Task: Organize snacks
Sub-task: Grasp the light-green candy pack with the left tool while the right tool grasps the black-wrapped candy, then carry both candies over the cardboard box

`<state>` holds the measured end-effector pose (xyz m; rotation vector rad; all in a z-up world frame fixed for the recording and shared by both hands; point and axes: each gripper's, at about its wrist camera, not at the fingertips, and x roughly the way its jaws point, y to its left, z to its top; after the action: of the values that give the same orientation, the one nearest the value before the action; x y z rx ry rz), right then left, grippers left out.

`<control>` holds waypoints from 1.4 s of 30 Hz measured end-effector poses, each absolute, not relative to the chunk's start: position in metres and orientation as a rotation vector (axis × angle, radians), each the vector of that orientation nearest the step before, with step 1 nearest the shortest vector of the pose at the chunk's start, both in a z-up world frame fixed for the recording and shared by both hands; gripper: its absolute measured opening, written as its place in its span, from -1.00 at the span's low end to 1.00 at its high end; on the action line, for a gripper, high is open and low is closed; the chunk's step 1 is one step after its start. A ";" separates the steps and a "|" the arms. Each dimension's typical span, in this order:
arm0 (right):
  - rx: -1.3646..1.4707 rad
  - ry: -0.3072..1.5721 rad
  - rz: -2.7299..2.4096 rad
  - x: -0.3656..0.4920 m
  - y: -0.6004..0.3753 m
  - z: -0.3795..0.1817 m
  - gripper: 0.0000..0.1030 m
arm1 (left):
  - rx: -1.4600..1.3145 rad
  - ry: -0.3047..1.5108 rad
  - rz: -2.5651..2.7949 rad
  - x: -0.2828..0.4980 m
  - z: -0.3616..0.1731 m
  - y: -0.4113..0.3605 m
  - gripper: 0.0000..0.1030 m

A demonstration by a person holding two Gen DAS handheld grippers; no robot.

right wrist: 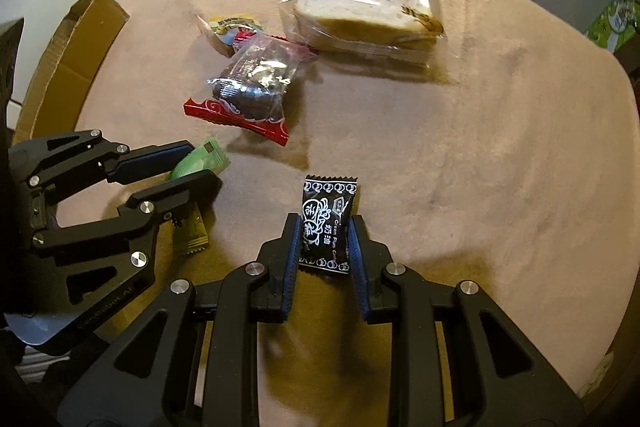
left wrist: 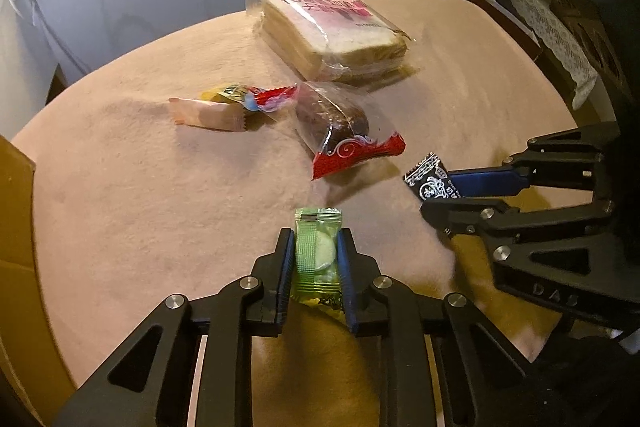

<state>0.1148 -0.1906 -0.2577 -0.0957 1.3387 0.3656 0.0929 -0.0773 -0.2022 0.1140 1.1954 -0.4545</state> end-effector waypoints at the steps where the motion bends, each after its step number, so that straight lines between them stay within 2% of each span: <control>1: -0.112 1.333 0.368 0.114 -0.187 -0.258 -0.52 | 0.097 1.196 -0.453 0.092 -0.202 -0.075 -0.62; 14: -0.057 1.304 0.393 0.111 -0.196 -0.246 -0.54 | -0.057 1.168 -0.358 0.087 -0.188 -0.034 -0.63; 26: -0.049 1.226 0.463 0.120 -0.191 -0.197 -0.54 | -0.108 1.107 -0.274 0.078 -0.163 0.003 -0.63; 42: -0.157 1.111 0.712 0.145 -0.087 -0.140 -0.54 | -0.227 1.023 -0.024 0.043 -0.134 0.105 -0.63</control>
<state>0.1453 -0.0865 -0.1403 -0.1566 1.1112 0.7116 0.0432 0.1050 -0.1339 -0.2274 1.0233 -0.0237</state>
